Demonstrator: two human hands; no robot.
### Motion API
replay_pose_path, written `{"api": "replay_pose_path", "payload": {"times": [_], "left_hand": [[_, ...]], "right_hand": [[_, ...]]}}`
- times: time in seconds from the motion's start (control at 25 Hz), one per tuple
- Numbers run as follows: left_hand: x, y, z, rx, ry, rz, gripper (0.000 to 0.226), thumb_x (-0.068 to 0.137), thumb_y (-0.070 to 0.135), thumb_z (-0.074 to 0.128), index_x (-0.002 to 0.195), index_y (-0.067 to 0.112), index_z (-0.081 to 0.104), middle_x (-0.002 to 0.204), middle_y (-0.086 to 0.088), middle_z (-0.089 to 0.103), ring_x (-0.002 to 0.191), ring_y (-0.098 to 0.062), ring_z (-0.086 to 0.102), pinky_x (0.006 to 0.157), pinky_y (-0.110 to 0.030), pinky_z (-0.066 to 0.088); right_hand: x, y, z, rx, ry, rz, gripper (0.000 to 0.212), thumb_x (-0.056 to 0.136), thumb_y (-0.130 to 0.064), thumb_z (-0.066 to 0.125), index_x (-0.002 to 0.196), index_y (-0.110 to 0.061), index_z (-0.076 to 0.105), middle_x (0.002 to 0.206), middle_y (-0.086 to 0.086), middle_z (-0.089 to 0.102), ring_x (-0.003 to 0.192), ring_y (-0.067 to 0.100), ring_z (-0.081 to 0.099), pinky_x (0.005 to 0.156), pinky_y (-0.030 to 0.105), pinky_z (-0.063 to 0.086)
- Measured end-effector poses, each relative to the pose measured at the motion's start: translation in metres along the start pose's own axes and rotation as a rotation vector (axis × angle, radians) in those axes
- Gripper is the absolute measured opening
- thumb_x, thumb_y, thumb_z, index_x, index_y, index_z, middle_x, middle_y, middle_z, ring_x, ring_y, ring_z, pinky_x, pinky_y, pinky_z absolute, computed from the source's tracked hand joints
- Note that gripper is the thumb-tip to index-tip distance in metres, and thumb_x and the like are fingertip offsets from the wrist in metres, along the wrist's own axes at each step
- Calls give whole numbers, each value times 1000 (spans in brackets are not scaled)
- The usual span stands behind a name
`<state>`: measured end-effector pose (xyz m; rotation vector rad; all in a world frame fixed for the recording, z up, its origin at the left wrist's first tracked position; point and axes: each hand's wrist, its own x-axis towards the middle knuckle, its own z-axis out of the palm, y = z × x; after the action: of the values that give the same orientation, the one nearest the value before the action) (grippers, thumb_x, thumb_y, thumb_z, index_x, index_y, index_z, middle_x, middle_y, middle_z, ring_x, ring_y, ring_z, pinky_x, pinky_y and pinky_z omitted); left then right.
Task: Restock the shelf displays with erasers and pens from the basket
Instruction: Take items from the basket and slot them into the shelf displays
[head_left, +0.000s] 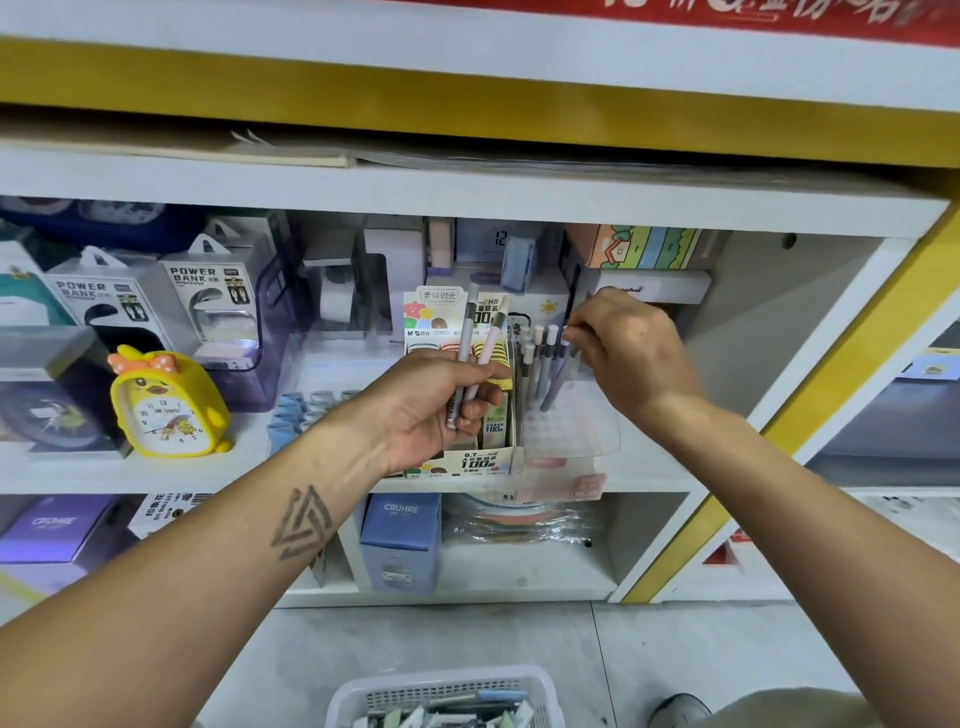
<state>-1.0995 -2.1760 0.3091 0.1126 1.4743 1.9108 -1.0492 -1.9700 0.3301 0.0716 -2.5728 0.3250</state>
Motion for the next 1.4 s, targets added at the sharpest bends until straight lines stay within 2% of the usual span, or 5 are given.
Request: {"api": "replay_pose_path", "payload": {"times": [0.76,0.96,1.08,1.2,1.4], "left_hand": [[-4,1,-5,-4,-113,-3,26,93,6,54,113,-5,67,73,-12,60,54,-13,44,46,-20,36],[-7,0,0,25,-229,-33,31,91,7,58,118,-7,65,76,-14,61,55,-14,48,48,-20,42],[-8,-2,4,19,-299,-51,33,87,10,61,116,-5,66,90,-19,68,70,-21,60,61,-26,51],[-6,-2,2,68,-173,-9,26,93,5,56,116,-2,67,99,-20,69,73,-22,64,63,-31,51],[-5,2,-1,133,-37,37,21,95,9,56,110,-3,65,68,-4,50,50,-10,35,42,-20,22]], "right_hand": [[0,1,16,53,-21,46,18,98,-10,58,95,2,70,90,14,71,83,28,65,77,44,54],[7,-18,1,967,-83,432,20,96,-21,66,110,-6,68,85,10,75,63,17,65,57,27,50],[6,-18,-5,1101,5,491,11,93,-2,66,103,3,67,75,17,70,55,17,61,53,24,48],[11,-3,-19,937,236,473,6,93,-1,64,98,-3,67,67,6,69,50,13,60,52,27,50],[0,-4,0,329,25,231,12,98,-16,60,106,-18,52,79,3,70,75,16,70,74,45,59]]}}
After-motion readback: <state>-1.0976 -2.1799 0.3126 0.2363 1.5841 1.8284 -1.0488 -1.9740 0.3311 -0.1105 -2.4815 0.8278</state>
